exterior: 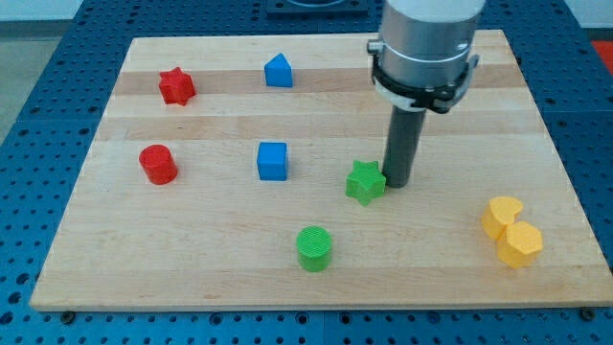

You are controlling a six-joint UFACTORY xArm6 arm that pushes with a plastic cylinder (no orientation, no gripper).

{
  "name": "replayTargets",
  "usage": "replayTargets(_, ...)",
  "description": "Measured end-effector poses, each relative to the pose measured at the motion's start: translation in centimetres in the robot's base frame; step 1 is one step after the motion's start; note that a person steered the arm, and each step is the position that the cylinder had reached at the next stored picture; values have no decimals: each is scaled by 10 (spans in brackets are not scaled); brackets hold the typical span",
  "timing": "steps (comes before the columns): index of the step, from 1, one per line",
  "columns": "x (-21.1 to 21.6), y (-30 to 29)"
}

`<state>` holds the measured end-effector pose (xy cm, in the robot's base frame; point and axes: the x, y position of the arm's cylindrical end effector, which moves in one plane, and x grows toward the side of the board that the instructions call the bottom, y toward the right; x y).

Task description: Push the green star closer to the green circle

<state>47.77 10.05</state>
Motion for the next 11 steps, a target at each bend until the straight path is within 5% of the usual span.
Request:
replayTargets(1,-41,22)
replayTargets(3,-47,-6)
replayTargets(9,37,-63)
replayTargets(11,34,-29)
